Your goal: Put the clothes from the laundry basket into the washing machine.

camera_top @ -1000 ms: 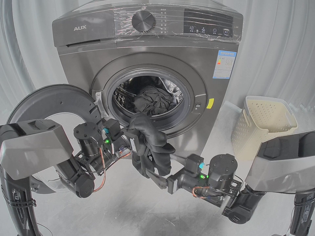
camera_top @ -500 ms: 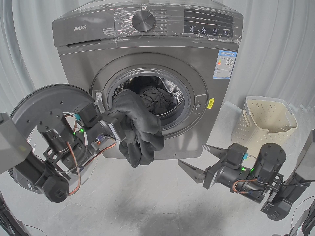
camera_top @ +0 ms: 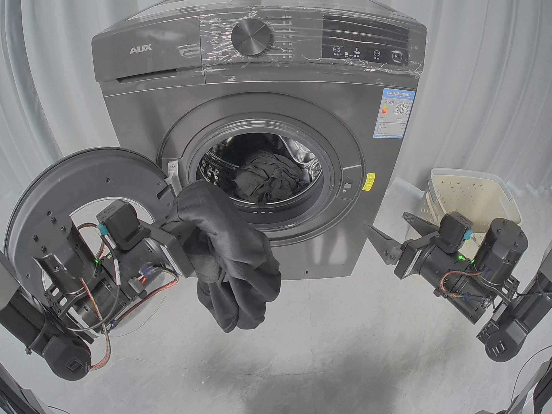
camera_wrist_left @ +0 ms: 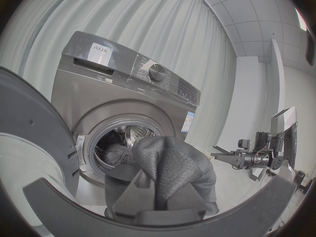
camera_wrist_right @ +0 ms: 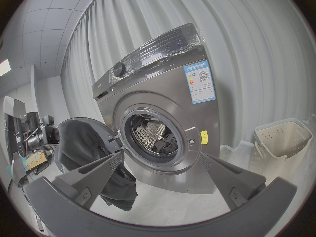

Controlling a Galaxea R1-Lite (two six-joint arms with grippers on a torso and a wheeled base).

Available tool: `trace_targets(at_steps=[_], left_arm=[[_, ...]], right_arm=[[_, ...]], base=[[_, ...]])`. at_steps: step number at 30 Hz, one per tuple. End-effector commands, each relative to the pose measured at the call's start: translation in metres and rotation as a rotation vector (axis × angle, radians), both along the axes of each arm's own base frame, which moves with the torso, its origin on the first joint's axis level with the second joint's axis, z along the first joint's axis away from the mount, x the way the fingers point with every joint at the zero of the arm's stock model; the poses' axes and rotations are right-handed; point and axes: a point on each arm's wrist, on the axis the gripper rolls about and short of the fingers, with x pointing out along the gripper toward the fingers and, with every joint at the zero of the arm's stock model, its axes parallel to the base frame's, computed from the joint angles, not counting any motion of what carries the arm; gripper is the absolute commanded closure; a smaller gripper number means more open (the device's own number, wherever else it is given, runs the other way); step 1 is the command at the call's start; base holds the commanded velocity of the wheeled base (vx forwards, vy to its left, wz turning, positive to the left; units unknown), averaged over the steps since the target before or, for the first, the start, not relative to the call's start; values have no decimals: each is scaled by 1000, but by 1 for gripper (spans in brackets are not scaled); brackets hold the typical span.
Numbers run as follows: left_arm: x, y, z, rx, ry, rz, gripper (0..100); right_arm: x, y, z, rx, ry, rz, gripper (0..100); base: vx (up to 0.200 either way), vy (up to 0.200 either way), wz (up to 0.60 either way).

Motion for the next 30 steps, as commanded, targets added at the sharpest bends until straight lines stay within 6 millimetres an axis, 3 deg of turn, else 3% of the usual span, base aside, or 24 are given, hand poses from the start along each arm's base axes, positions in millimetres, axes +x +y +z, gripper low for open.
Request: trace_targets(at_steps=[1, 13, 27, 30], left_arm=[[-4, 0, -5, 13, 21, 3, 100], [-3, 0, -8, 19, 32, 15, 100], [-4, 0, -25, 60, 94, 18, 100], [1, -1, -31, 76, 106, 26, 100]], right_arm=[[3, -6, -2, -4, 8, -23, 0], [3, -9, -4, -8, 13, -63, 0], [3, -8, -3, -7, 11, -63, 0], [3, -7, -3, -7, 11, -58, 0]], base=[[0, 0, 0], [0, 0, 0], [0, 0, 0], [200, 0, 0]])
